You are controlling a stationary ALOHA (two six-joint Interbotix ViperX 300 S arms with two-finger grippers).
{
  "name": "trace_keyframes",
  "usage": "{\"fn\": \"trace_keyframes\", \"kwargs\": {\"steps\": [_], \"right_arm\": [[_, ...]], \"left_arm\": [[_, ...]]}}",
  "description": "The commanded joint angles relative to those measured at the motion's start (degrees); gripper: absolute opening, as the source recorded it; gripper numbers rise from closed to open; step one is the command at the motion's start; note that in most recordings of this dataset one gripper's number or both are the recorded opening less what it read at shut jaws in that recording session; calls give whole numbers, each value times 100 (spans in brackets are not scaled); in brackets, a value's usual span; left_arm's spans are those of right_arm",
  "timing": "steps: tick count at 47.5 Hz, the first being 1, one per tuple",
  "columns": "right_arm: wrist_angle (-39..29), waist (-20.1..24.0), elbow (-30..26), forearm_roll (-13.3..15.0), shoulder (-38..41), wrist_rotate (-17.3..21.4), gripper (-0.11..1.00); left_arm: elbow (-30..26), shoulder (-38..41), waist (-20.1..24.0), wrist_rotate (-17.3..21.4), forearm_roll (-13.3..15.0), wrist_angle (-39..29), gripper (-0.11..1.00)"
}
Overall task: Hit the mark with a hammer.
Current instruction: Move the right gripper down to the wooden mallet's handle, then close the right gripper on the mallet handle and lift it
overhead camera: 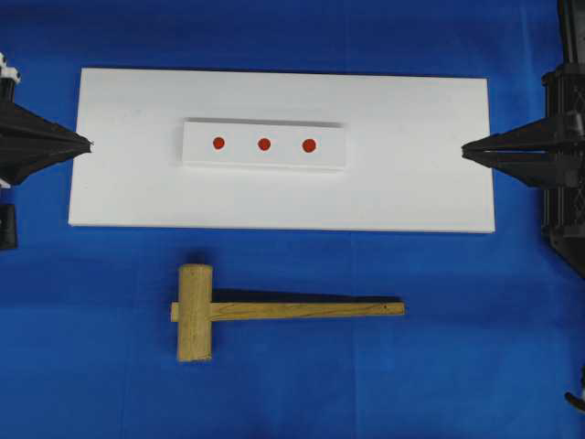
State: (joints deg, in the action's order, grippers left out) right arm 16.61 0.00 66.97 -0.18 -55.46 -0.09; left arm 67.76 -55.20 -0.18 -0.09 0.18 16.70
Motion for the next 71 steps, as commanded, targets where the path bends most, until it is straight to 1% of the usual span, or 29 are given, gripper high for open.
{"fn": "trace_keyframes", "kwargs": {"steps": [1,4,7,17,21,26,29,32,36,39,43,45,46,47,51,56,71], "right_arm": [[44,-18,-114,-9,97,35,0],[-18,18,-202,-26,193,70,-3],[-114,123,-343,-35,360,193,-6],[-202,615,-694,-44,1178,563,-6],[-185,738,-826,-44,1547,703,-6],[-141,809,-967,-44,2039,967,-1],[-123,817,-1037,-70,2312,1107,6],[-149,817,-1125,-123,2593,1257,17],[-167,896,-1301,-229,3041,1406,41],[-176,976,-1441,-272,3349,1433,61],[-167,1090,-1635,-334,3788,1433,85],[-158,1134,-1731,-396,4008,1433,92],[-149,1151,-1793,-422,4122,1433,95],[-132,1169,-1872,-475,4289,1433,95],[-53,1213,-2083,-598,4746,1433,91],[149,1266,-2329,-729,5335,1433,92],[598,1468,-2839,-1169,6495,1433,92]], "left_arm": [[-105,53,-9,-44,88,-9,1],[-105,62,-9,-62,105,-9,1],[-105,70,-9,-70,97,-9,1],[-97,62,-9,-79,105,-9,1],[-88,62,0,-79,105,-9,1],[-88,62,9,-79,105,-9,1],[-88,62,9,-79,105,0,1],[-79,62,18,-79,105,-9,1],[-79,62,18,-79,105,0,1],[-79,62,18,-79,105,0,1],[-70,44,18,-79,105,0,1],[-70,44,18,-79,105,0,1],[-70,44,26,-79,105,0,1],[-70,35,26,-79,105,0,1],[-53,26,26,-79,105,0,1],[-26,18,44,-79,97,0,1],[18,0,132,-79,105,-9,1]]}}
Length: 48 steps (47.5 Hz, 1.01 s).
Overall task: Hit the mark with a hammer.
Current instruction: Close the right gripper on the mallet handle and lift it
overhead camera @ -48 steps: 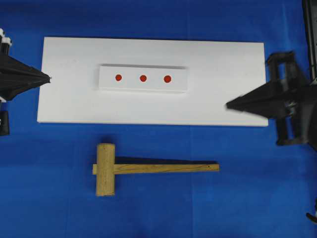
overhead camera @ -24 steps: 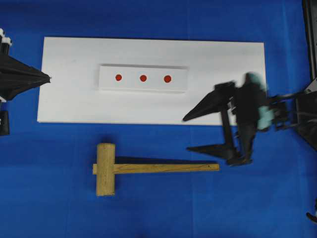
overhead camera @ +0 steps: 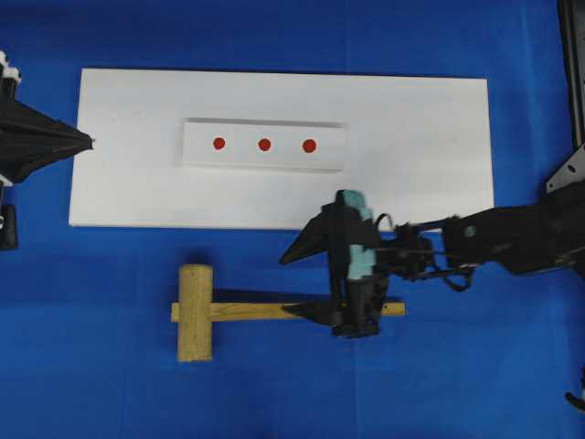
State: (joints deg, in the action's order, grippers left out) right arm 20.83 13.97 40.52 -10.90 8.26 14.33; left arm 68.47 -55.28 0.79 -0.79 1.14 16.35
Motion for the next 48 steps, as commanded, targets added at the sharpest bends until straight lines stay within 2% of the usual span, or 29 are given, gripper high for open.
{"fn": "trace_keyframes", "kwargs": {"steps": [1,13,26,30,34,41,44,46,48], "right_arm": [[193,79,-229,-123,193,-9,92],[255,211,-545,-281,914,-9,92],[255,264,-668,-281,1134,-18,90],[255,264,-677,-272,1134,-44,87],[237,272,-677,-264,1134,-70,75],[167,272,-668,-220,1134,-141,29],[185,272,-677,-211,1134,-149,15],[193,281,-677,-211,1134,-149,9],[202,272,-677,-211,1125,-149,9]], "left_arm": [[-53,9,35,-9,9,26,1],[-9,9,97,-9,0,26,1],[-9,0,114,-9,9,26,1],[0,9,114,-9,9,26,1],[0,0,114,-9,9,26,1],[-9,9,114,-9,9,26,1],[0,0,114,-9,9,26,1],[0,0,114,-9,9,18,1],[0,0,114,-9,9,18,1]]}}
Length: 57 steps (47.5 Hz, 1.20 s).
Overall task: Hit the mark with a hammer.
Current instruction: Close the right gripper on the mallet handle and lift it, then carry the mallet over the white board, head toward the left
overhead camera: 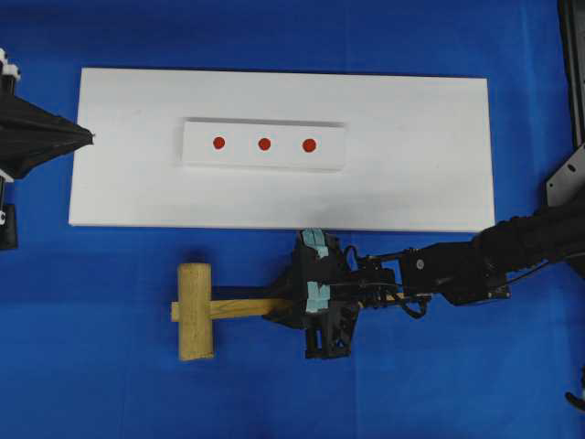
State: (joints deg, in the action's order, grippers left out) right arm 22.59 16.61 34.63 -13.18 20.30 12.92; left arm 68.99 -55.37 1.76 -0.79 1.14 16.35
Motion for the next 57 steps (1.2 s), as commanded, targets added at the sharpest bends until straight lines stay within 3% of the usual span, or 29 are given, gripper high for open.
{"fn": "trace_keyframes", "kwargs": {"steps": [1,26,39,50,57], "right_arm": [[18,9,-88,18,-88,-9,9],[-62,-35,536,18,-1635,-26,9],[-800,-62,642,18,-2698,-299,9],[-923,-246,606,18,-2760,-457,9],[-923,-606,642,26,-2795,-563,9]], "left_arm": [[-53,18,18,-9,9,18,1],[-44,9,18,-53,9,18,1],[-44,-9,18,-53,9,-53,1],[-44,-44,18,-53,9,-123,1],[-44,-44,18,-53,9,-123,1]]}}
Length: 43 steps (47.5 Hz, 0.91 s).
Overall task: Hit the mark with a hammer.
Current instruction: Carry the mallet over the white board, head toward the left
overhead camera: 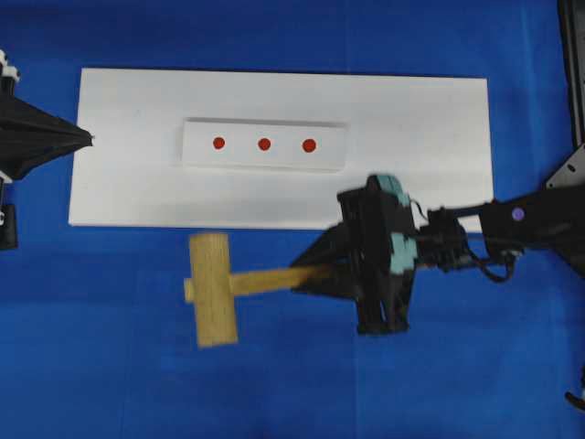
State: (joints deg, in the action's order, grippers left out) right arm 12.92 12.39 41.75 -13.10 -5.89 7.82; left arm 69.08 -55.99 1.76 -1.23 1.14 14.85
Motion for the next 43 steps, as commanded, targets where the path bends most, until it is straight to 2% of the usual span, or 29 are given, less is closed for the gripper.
{"fn": "trace_keyframes", "kwargs": {"steps": [1,14,22,36,43], "right_arm": [[26,-272,-53,18,-193,-105,9],[-79,-1169,44,18,-334,-791,9],[-105,-1573,44,18,-352,-1125,9],[-79,-1696,-9,88,-396,-1547,9],[44,-1740,-62,334,-483,-2259,9]], "left_arm": [[-53,18,18,-9,9,18,1],[-53,18,18,-18,9,-9,1],[-53,18,18,-18,9,-9,1],[-53,18,18,-18,9,-9,1],[-53,18,18,-26,9,-9,1]]}}
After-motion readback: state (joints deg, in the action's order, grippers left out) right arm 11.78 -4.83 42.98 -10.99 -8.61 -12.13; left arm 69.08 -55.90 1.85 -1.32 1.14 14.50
